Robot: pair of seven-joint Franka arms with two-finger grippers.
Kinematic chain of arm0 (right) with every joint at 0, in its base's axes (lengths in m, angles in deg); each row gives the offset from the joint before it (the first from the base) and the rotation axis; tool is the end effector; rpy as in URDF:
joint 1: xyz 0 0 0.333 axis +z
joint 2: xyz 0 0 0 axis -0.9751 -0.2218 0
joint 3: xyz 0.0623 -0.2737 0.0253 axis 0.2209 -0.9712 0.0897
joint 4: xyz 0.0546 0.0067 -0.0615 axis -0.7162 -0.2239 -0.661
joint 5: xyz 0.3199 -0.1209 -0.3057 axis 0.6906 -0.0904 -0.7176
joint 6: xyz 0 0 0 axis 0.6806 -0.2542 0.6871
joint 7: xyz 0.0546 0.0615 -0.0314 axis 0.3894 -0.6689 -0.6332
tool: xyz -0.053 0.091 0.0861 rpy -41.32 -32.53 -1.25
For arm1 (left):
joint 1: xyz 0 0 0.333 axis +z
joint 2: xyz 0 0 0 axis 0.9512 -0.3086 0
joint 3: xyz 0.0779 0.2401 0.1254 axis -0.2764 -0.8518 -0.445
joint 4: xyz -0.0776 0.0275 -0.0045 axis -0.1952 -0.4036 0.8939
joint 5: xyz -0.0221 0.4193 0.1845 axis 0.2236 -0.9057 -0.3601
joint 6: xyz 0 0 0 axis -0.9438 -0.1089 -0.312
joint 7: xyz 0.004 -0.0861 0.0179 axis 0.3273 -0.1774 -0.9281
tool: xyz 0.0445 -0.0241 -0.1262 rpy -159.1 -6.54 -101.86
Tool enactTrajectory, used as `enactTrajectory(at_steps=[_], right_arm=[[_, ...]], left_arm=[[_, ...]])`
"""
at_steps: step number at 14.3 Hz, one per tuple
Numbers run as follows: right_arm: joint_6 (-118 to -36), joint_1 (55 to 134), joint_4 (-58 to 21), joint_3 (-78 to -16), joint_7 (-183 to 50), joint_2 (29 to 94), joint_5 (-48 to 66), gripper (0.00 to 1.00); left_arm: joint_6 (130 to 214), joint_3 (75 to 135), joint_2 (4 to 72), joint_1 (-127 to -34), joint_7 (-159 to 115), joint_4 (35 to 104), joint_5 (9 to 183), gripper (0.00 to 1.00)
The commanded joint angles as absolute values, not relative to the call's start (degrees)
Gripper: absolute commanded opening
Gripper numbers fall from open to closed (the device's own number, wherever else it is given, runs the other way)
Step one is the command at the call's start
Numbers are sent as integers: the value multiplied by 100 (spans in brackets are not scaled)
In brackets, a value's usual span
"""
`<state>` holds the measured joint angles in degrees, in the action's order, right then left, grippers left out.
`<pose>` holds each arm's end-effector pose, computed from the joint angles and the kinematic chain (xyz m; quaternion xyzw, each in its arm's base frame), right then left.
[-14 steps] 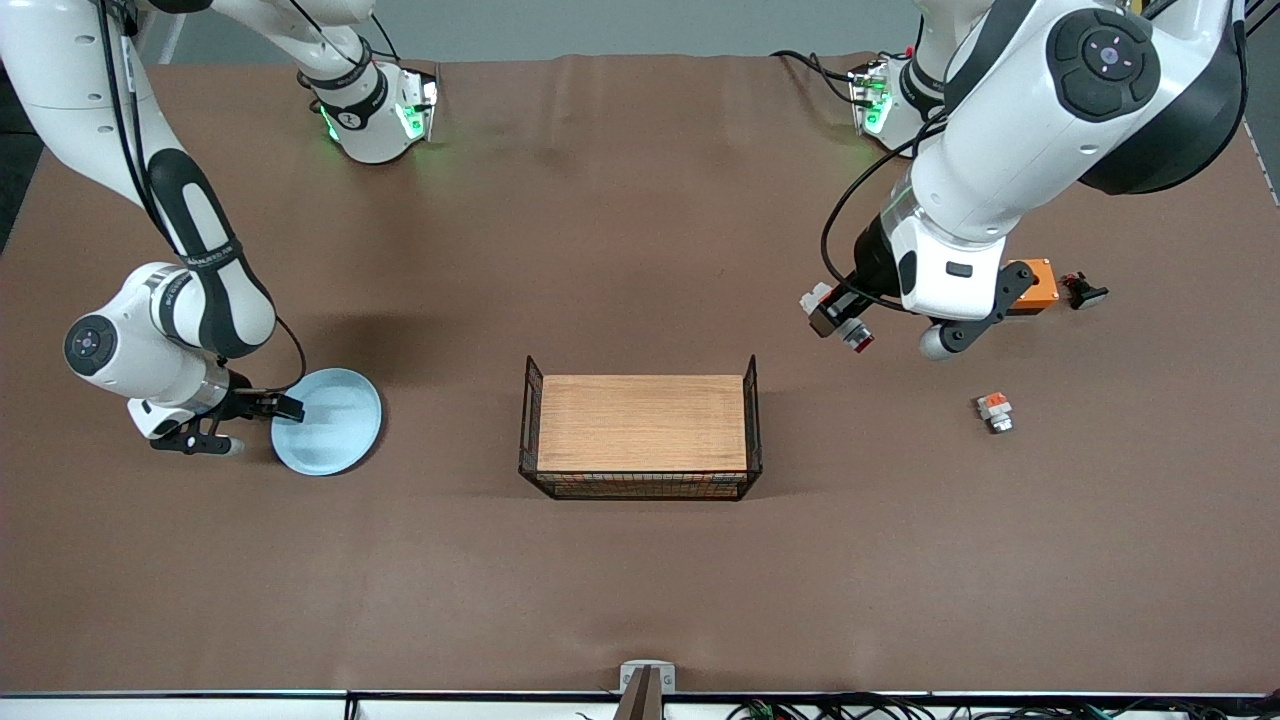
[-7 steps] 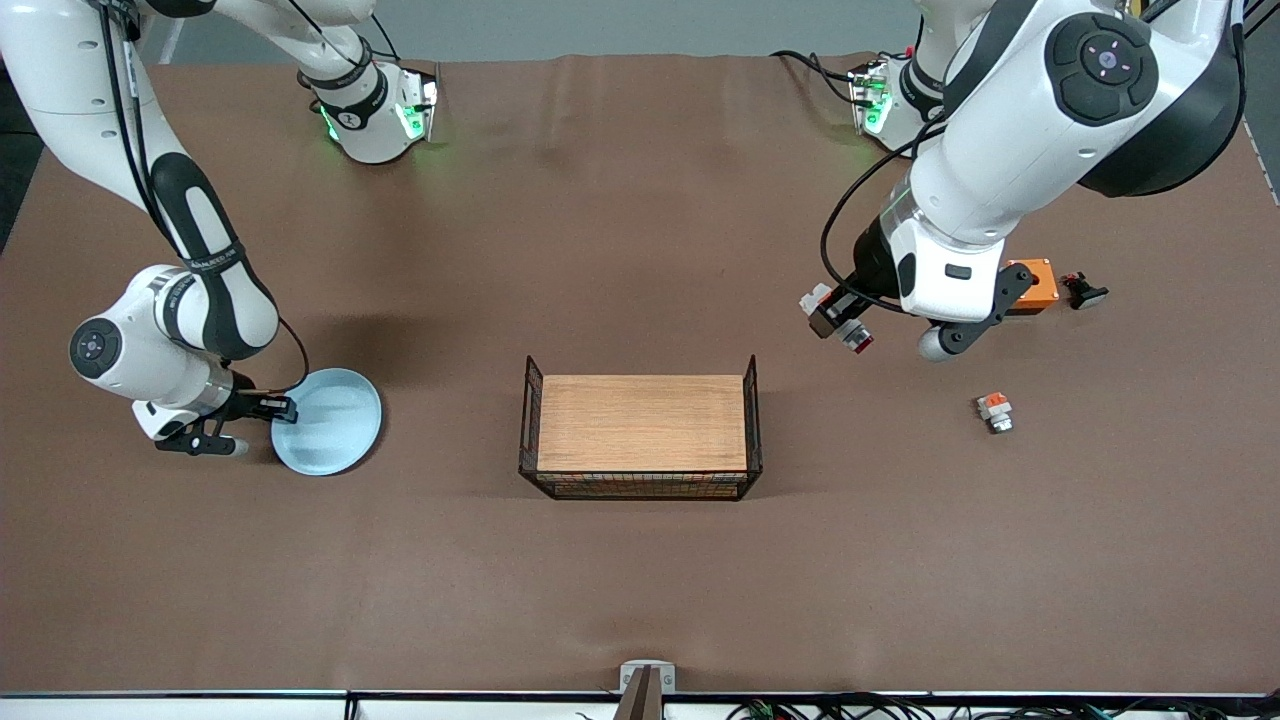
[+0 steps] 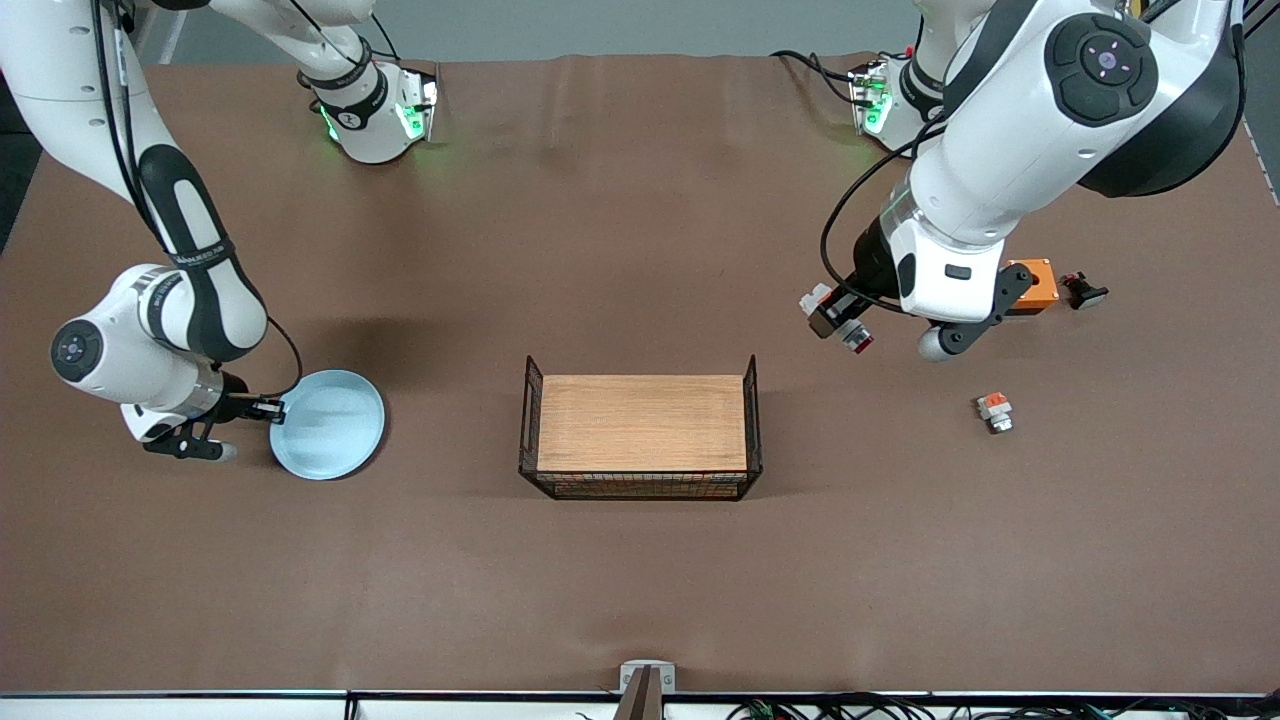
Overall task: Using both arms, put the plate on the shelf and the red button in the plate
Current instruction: 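Grasp the light blue plate rim with the right gripper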
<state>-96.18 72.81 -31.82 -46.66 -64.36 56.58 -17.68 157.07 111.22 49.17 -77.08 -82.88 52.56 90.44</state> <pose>0.6272 -0.1011 0.1075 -0.9949 0.0811 0.0388 0.0448 0.6205 -0.3325 0.5044 0.9370 0.3352 -0.0232 0.0954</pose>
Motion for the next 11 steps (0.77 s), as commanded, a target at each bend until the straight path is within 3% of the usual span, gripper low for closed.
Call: enactTrajectory(at_steps=[1,11], right_arm=[[-8356,7236,-2554,-4668,-6781,5997,-1724,0],[-5181,7638,-1200,-4650,-9335,7280,-2066,0]], left_arm=[[15742,11128,4907,-7704,-8373,5202,8973,31],[15734,11084,4925,-7668,-8381,5008,8973,30]])
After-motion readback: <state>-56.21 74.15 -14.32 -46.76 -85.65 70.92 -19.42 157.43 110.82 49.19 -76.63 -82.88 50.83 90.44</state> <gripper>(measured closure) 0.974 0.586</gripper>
